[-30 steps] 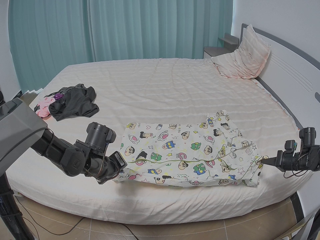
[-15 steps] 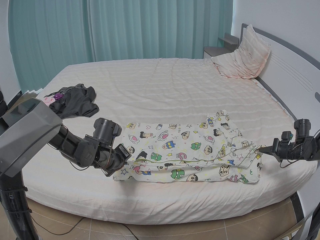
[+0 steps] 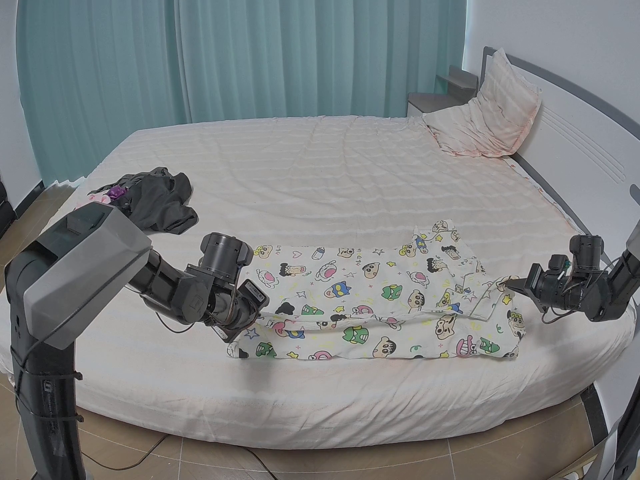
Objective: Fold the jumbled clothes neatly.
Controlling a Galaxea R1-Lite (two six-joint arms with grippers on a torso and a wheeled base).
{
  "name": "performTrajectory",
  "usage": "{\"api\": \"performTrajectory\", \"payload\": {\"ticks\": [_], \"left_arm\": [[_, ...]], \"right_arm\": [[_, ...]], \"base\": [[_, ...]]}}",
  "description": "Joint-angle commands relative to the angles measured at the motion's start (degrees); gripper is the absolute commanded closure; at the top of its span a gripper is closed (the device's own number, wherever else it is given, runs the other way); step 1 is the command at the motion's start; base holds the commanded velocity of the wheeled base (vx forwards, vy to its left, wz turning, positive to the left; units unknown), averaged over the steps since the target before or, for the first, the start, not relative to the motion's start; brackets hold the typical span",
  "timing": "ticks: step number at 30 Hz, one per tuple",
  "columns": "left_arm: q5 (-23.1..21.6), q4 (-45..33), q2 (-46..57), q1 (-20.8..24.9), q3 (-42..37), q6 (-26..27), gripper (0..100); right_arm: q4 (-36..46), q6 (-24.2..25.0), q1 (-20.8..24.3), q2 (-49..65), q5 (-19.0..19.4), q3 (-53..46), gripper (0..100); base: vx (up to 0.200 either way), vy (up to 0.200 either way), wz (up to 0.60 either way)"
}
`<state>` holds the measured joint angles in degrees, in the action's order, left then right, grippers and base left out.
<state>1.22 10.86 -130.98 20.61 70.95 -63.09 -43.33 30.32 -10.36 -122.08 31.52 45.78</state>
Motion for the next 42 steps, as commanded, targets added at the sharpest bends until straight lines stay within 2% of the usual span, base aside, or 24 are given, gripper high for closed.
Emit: {"api": "performTrajectory", "payload": {"ticks": [1,6,13,14,20,23,25,26,29,30,32,33,34,37,41,42], "left_arm": [[0.1,-0.1,-3.0,-0.2,2.2,-0.4,100],[0.3,0.0,-3.9,-0.8,3.9,-0.4,100],[0.5,-0.1,-4.6,-0.8,5.0,-0.5,100],[0.7,-0.1,-4.8,-0.8,5.3,-0.5,0],[1.1,-0.1,-4.9,-0.8,5.5,-1.6,0],[1.0,-0.1,-4.3,-1.1,4.9,-1.8,0],[1.0,-0.1,-4.3,-1.1,4.9,-1.8,0],[1.0,0.0,-0.8,-1.5,2.8,-2.3,0],[0.3,0.2,2.6,-1.6,0.5,-2.8,0],[0.0,0.6,5.6,-1.8,-2.2,-2.9,0],[-0.9,1.5,9.2,-1.8,-6.3,-2.9,0],[-1.0,1.6,9.3,-1.8,-6.7,-2.9,0],[-3.3,4.2,13.0,-1.8,-11.8,-3.1,0],[-6.1,10.1,18.0,-1.4,-20.2,-4.2,0],[-6.3,15.7,20.8,-0.3,-26.2,-6.8,0],[-6.3,19.0,22.2,0.8,-29.7,-8.0,0]], "right_arm": [[-0.2,0.9,1.1,-3.4,-1.2,2.1,100],[-0.3,2.5,1.1,-5.4,-3.4,4.4,100],[-0.4,4.8,1.2,-5.8,-3.7,5.1,100],[-0.3,4.9,1.5,-6.1,-3.6,5.6,0],[-0.3,5.5,1.7,-7.0,-3.8,5.9,0],[-0.4,6.9,1.7,-6.3,-6.3,5.6,0],[-0.4,6.9,1.7,-6.3,-6.3,5.6,0],[-0.4,10.2,1.9,-4.4,-10.2,4.8,0],[-0.4,14.6,2.8,-1.8,-11.3,2.7,0],[-0.4,18.1,4.0,-0.7,-12.5,1.6,0],[-0.4,22.9,5.7,-0.2,-17.0,0.8,0],[-0.4,23.3,5.9,-0.2,-17.4,0.8,0],[-0.4,25.9,7.7,-0.8,-21.2,0.5,0],[-0.5,26.5,9.7,-3.9,-25.8,0.8,0],[-2.2,26.5,11.0,-6.7,-27.7,1.9,0],[-2.0,26.4,11.8,-8.0,-28.9,3.1,0]], "base": [[0.0,0.0,0.0],[0.0,0.0,0.0],[0.0,0.0,0.0],[0.0,0.0,0.0],[0.0,0.0,0.0],[0.0,0.0,0.0],[0.0,0.0,0.0],[0.0,0.0,0.0],[0.0,0.0,0.0],[0.0,0.0,0.0],[0.0,0.0,0.0],[0.0,0.0,0.0],[0.0,0.0,0.0],[0.0,0.0,0.0],[0.0,0.0,0.0],[0.0,0.0,0.0]]}}
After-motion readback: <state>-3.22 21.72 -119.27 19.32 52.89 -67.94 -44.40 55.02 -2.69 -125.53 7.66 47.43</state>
